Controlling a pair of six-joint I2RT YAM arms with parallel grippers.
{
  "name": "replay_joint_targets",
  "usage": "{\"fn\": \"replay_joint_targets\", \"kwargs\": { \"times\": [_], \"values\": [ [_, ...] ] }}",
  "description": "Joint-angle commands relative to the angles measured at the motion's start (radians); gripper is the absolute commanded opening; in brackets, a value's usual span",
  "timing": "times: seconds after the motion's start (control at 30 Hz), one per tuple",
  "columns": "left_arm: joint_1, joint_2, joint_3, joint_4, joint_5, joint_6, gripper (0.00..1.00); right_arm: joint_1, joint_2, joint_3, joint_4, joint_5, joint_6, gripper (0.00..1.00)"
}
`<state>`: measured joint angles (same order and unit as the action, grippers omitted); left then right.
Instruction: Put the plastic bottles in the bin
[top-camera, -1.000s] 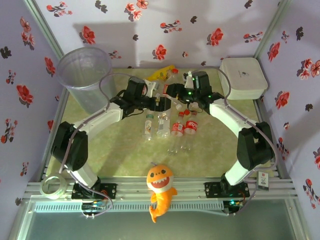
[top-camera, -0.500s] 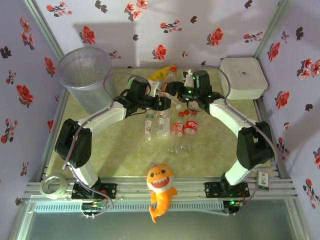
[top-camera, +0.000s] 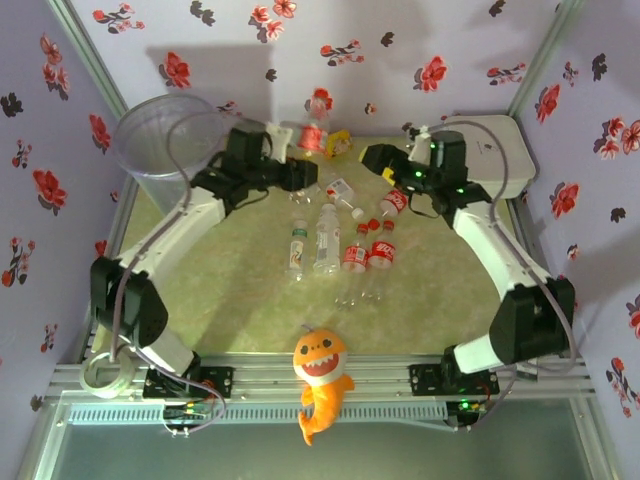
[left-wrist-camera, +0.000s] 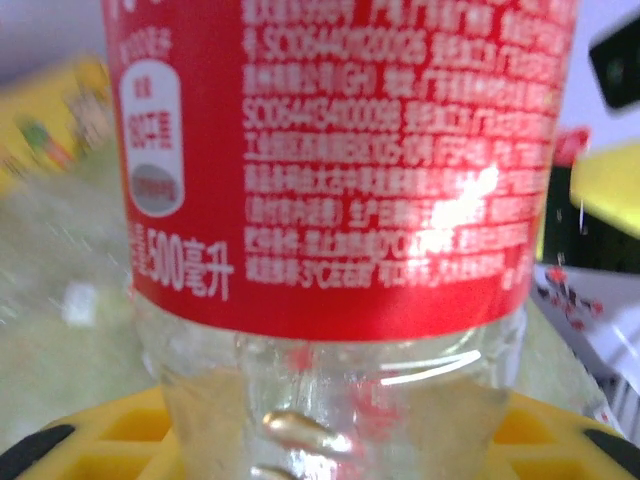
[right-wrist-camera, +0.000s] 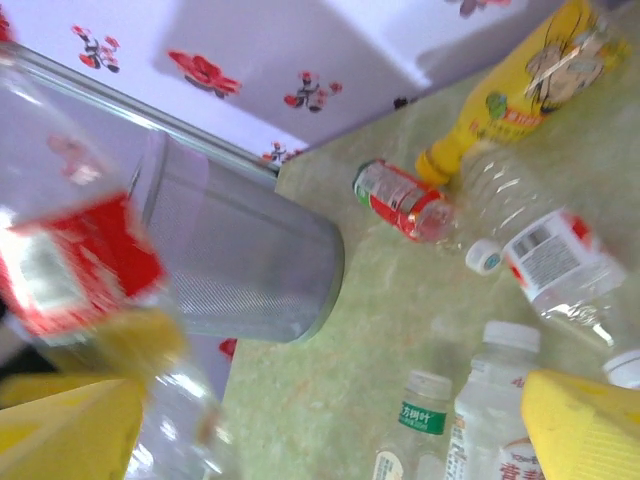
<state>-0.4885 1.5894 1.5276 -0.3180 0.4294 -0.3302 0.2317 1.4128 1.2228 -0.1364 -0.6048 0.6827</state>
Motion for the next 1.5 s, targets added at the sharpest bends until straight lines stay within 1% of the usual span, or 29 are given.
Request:
{"fn": "replay_joint_targets", "kwargs": {
  "times": [0.0, 0.13, 0.27, 0.4, 0.5, 0.67, 0.87, 1.1, 1.17, 1.2, 1.3, 1.47],
  "values": [
    [0.089, -0.076, 0.127, -0.091, -0.033, 0.056, 0.35, -0.009, -0.052, -0.007, -0.120, 0.050, -0.097, 0.98],
    [0.222, -0.089, 0.225, -0.137, -0.105, 0.069, 0.27, -0.021, -0.054, -0.051, -0.122, 0.047, -0.095, 0.98],
    [0.346, -0.088, 0.266, -0.141, -0.213, 0.091, 0.17, -0.020, -0.058, -0.066, -0.147, 0.071, -0.120, 0.98],
    [0.455, -0.071, 0.243, -0.121, -0.313, 0.087, 0.07, -0.021, -0.067, -0.072, -0.175, 0.096, -0.147, 0.98],
    [0.491, -0.058, 0.185, -0.080, -0.361, 0.100, 0.00, -0.021, -0.073, -0.079, -0.193, 0.109, -0.161, 0.98],
    [0.509, -0.032, 0.090, -0.021, -0.406, 0.092, 0.00, -0.021, -0.075, -0.091, -0.199, 0.117, -0.167, 0.98],
    [0.510, 0.009, 0.015, 0.018, -0.467, 0.086, 0.00, -0.020, -0.077, -0.097, -0.211, 0.130, -0.179, 0.98],
    [0.510, 0.050, -0.010, 0.019, -0.474, 0.078, 0.00, -0.020, -0.065, -0.106, -0.209, 0.141, -0.183, 0.98],
    [0.509, 0.052, -0.027, 0.031, -0.467, 0.074, 0.09, -0.020, -0.062, -0.108, -0.204, 0.141, -0.182, 0.98],
    [0.509, 0.052, -0.038, 0.038, -0.463, 0.071, 0.12, -0.021, -0.061, -0.110, -0.204, 0.143, -0.182, 0.98],
    [0.509, 0.056, -0.058, 0.047, -0.454, 0.065, 0.18, -0.020, -0.057, -0.113, -0.207, 0.172, -0.177, 0.97],
    [0.510, 0.065, -0.080, 0.060, -0.435, 0.060, 0.24, -0.023, -0.027, -0.100, -0.283, 0.300, -0.157, 0.96]
  ]
}}
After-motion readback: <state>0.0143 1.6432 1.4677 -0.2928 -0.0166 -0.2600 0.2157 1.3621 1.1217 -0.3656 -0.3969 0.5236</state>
